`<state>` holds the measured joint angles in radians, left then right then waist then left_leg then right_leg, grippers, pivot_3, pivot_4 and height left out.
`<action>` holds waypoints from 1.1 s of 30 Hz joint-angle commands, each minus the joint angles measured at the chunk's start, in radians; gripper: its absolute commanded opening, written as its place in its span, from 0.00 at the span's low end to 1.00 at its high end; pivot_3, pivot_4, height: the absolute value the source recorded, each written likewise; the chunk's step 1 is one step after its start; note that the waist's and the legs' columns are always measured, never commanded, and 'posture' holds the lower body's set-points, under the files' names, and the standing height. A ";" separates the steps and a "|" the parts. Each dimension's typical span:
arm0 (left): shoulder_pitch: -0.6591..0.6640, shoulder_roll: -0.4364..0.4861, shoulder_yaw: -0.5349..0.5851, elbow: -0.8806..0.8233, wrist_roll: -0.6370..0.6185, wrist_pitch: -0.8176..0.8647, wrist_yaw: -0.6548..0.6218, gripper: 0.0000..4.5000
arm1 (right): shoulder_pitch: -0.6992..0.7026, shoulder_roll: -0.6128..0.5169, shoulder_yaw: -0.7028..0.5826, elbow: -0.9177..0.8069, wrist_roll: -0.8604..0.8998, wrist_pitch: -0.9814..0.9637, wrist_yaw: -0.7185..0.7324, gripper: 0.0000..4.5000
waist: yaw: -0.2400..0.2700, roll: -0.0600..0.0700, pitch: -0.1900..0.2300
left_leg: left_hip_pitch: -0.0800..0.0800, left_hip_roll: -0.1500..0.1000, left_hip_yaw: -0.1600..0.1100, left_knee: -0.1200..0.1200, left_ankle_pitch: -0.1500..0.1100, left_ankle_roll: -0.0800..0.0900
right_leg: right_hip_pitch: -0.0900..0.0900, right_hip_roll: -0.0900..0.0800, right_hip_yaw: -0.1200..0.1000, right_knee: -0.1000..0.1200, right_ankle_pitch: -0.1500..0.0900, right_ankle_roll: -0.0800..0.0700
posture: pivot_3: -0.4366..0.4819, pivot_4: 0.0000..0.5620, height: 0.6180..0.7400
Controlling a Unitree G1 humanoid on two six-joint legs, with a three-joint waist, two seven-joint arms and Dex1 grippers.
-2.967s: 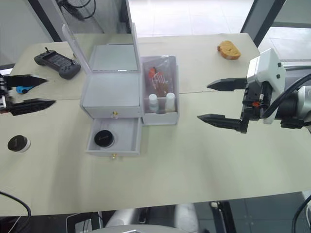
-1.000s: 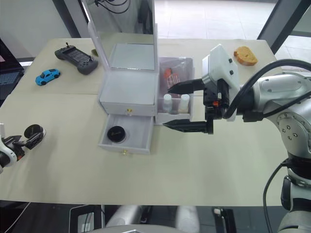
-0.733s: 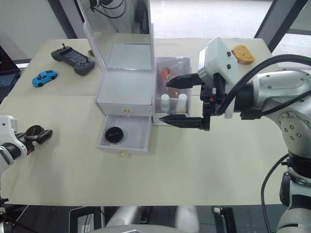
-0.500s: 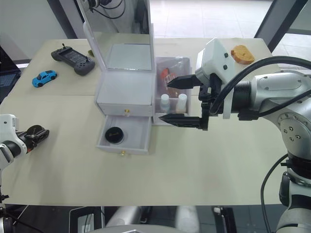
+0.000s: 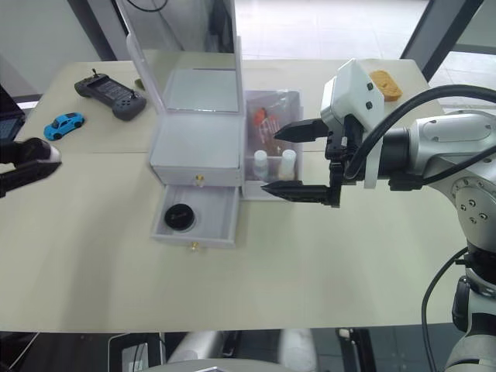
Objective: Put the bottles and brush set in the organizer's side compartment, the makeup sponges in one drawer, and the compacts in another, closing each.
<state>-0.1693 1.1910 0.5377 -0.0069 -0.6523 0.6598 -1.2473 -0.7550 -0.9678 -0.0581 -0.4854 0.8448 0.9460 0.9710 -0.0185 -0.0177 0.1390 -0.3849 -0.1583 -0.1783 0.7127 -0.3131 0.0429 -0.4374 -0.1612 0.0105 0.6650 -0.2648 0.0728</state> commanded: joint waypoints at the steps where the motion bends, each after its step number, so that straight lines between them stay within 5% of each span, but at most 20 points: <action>1: -0.004 0.075 -0.033 -0.134 -0.118 0.084 -0.147 0.65 | -0.009 -0.019 -0.038 -0.008 0.002 -0.028 0.019 1.00 | -0.003 0.000 0.000 | 0.000 0.001 0.000 0.000 0.000 0.000 | 0.000 0.001 0.000 0.000 0.000 0.000 | 0.48 0.27 1.00; 6: -0.050 0.094 -0.232 -0.320 -0.128 0.077 -0.200 0.65 | 0.016 -0.028 -0.065 -0.035 0.015 -0.020 0.007 1.00 | -0.001 0.001 0.001 | 0.000 0.001 0.001 -0.001 0.000 0.000 | -0.001 0.001 0.001 0.000 0.000 0.000 | 0.48 0.27 1.00; 18: -0.289 -0.134 -0.633 -0.363 0.127 -0.085 -0.092 0.65 | 0.113 -0.051 -0.214 -0.152 0.134 0.060 -0.137 1.00 | 0.012 0.001 0.001 | -0.001 0.001 0.003 0.001 0.000 0.000 | 0.000 0.001 0.001 -0.001 0.000 0.000 | 0.48 0.27 1.00; 33: -0.466 -0.345 -0.849 -0.243 0.372 -0.155 -0.028 0.65 | 0.189 -0.090 -0.287 -0.229 0.238 0.064 -0.306 1.00 | 0.017 0.001 0.001 | -0.002 0.000 0.005 0.003 0.000 0.000 | 0.000 0.000 0.001 -0.001 0.001 0.002 | 0.48 0.27 1.00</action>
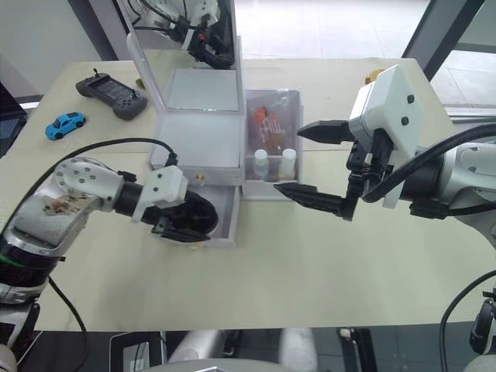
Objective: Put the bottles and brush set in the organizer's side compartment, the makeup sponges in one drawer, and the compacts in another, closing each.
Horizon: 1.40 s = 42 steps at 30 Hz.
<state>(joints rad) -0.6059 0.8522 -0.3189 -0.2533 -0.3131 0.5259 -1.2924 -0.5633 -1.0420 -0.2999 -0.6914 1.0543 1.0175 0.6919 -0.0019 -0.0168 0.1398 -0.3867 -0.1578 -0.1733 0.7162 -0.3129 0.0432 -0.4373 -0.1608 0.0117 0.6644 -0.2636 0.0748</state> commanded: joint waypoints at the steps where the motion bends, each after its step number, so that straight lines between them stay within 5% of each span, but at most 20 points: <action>1: -0.032 -0.012 0.004 0.005 0.040 -0.019 0.022 0.65 | -0.002 -0.018 -0.044 -0.026 0.024 -0.014 -0.037 1.00 | 0.001 0.000 0.000 | 0.000 0.000 0.000 0.000 0.000 0.000 | 0.000 0.000 0.000 0.000 0.000 0.000 | 0.48 0.27 1.00; 11: -0.034 -0.045 -0.017 0.015 0.098 -0.008 0.049 0.65 | -0.008 -0.030 -0.034 -0.027 0.056 -0.021 -0.084 1.00 | 0.003 0.000 0.000 | 0.000 0.000 0.000 0.000 0.000 0.000 | 0.000 0.000 0.000 0.000 0.000 0.001 | 0.48 0.27 1.00; 16: -0.030 -0.058 -0.011 0.008 0.108 0.010 0.066 0.99 | -0.011 -0.032 -0.029 -0.026 0.063 -0.025 -0.095 1.00 | 0.004 0.000 0.000 | 0.000 0.000 0.000 0.001 0.000 0.000 | 0.000 0.000 0.000 0.000 0.000 0.001 | 0.48 0.27 1.00; 25: -0.001 -0.035 0.115 -0.055 -0.062 0.155 0.031 0.99 | -0.007 -0.040 -0.027 -0.027 0.086 -0.032 -0.097 1.00 | 0.004 0.000 0.000 | 0.000 0.000 0.000 0.001 0.000 0.000 | 0.000 0.000 0.000 0.000 0.001 0.001 | 0.48 0.27 1.00; 35: 0.157 0.278 0.424 0.018 -0.371 0.340 -0.241 0.99 | 0.004 -0.072 -0.019 0.010 0.084 -0.055 -0.011 1.00 | -0.011 0.000 0.000 | 0.003 0.001 0.000 -0.001 0.000 0.000 | 0.000 0.006 0.000 0.000 0.001 0.001 | 0.48 0.27 1.00; 42: 0.579 0.378 0.576 -0.116 -0.425 0.303 -0.306 0.60 | -0.053 -0.047 0.064 0.058 0.033 -0.094 0.043 1.00 | -0.010 0.001 0.001 | 0.006 0.002 0.003 -0.005 0.000 0.000 | 0.000 0.006 0.000 -0.001 0.000 0.001 | 0.48 0.27 1.00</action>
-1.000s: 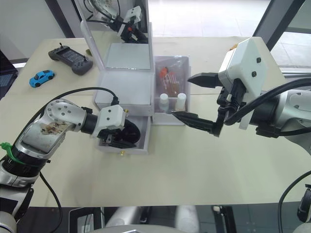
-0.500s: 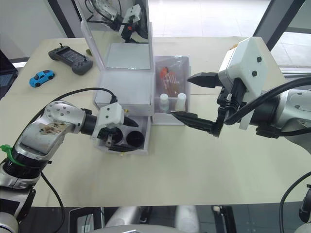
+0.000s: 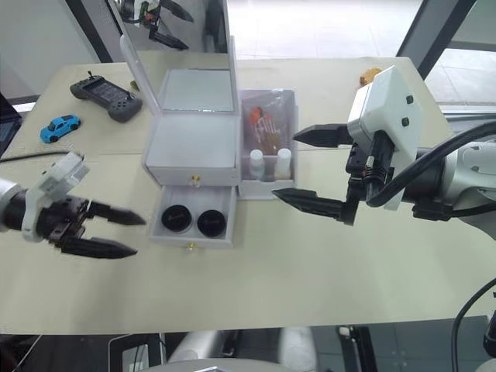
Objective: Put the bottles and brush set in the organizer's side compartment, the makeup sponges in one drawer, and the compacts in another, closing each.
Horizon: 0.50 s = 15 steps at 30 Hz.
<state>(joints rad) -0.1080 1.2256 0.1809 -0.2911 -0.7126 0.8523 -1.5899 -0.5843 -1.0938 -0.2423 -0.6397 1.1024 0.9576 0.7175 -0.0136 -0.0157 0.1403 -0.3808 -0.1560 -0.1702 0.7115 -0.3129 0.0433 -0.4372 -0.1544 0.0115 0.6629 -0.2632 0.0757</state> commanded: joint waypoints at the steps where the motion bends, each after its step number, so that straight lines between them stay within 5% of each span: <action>1: 0.104 -0.016 0.087 -0.094 -0.027 -0.017 0.024 0.56 | -0.036 0.006 0.012 0.010 -0.020 -0.036 0.023 1.00 | 0.003 0.000 0.000 | -0.001 0.000 0.000 0.000 0.000 0.000 | 0.000 0.000 0.000 -0.001 0.000 0.000 | 0.48 0.27 1.00; 9: 0.202 -0.291 0.054 -0.217 -0.017 -0.018 0.373 0.03 | -0.072 0.023 0.046 0.032 -0.050 -0.038 0.059 1.00 | 0.014 0.001 0.000 | 0.000 0.001 0.002 0.001 0.000 0.001 | 0.001 0.000 0.002 -0.005 0.000 0.000 | 0.48 0.27 1.00; 15: 0.239 -0.404 -0.059 -0.167 0.190 -0.243 0.511 0.01 | -0.081 0.024 0.040 0.031 -0.052 -0.029 0.064 1.00 | 0.018 0.001 0.000 | 0.001 0.003 0.006 0.000 -0.001 0.001 | 0.001 -0.001 0.003 -0.006 0.000 0.000 | 0.48 0.27 1.00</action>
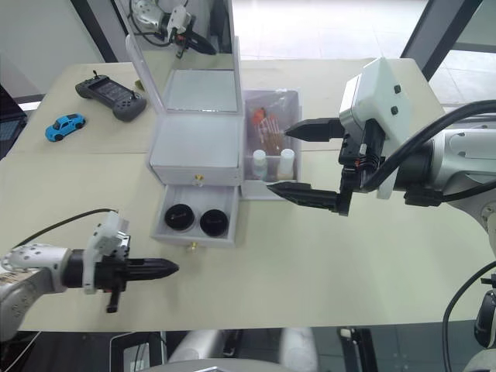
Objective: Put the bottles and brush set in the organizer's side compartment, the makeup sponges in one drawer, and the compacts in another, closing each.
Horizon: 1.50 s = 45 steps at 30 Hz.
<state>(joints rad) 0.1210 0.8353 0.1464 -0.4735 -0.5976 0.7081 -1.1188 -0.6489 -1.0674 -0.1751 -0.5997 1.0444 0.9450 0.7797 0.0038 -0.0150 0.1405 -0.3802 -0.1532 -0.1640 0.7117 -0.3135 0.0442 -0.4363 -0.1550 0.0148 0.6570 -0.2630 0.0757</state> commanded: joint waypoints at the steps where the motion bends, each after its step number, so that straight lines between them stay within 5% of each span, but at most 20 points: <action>1: 0.011 -0.029 -0.032 0.027 0.089 -0.121 0.055 0.01 | -0.015 -0.003 -0.029 -0.010 0.005 -0.016 0.002 1.00 | 0.003 0.000 0.000 | 0.000 0.000 0.001 0.000 0.000 0.000 | 0.000 0.000 0.000 0.000 0.000 0.000 | 0.48 0.27 1.00; 5: -0.013 -0.059 -0.080 0.101 0.205 -0.239 0.122 0.01 | -0.012 -0.007 -0.036 -0.014 0.004 -0.013 -0.001 1.00 | 0.010 0.000 0.000 | 0.000 0.000 0.001 0.000 0.000 0.000 | 0.000 0.001 0.000 -0.001 0.000 0.000 | 0.48 0.27 1.00; 17: -0.222 -0.163 -0.136 0.173 0.227 -0.282 0.196 0.01 | 0.004 -0.017 -0.046 -0.022 0.000 -0.011 -0.005 1.00 | 0.013 0.000 0.000 | 0.000 0.000 0.002 0.001 0.000 0.000 | -0.001 0.001 0.000 0.000 0.001 0.001 | 0.48 0.27 1.00; 45: -0.581 -0.209 -0.272 0.493 0.465 -0.524 0.212 0.01 | 0.047 -0.052 -0.118 -0.062 0.031 0.014 -0.075 1.00 | 0.012 -0.001 0.000 | -0.003 0.000 0.001 0.004 0.000 0.001 | -0.001 0.000 -0.001 0.006 0.001 0.002 | 0.48 0.27 1.00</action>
<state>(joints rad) -0.4309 0.6281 -0.1390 0.0335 -0.1336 0.2131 -0.9080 -0.6020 -1.1072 -0.2510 -0.6459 1.0563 0.9553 0.7132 0.0159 -0.0159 0.1401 -0.3837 -0.1532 -0.1629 0.7160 -0.3139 0.0450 -0.4377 -0.1550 0.0134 0.6626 -0.2616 0.0780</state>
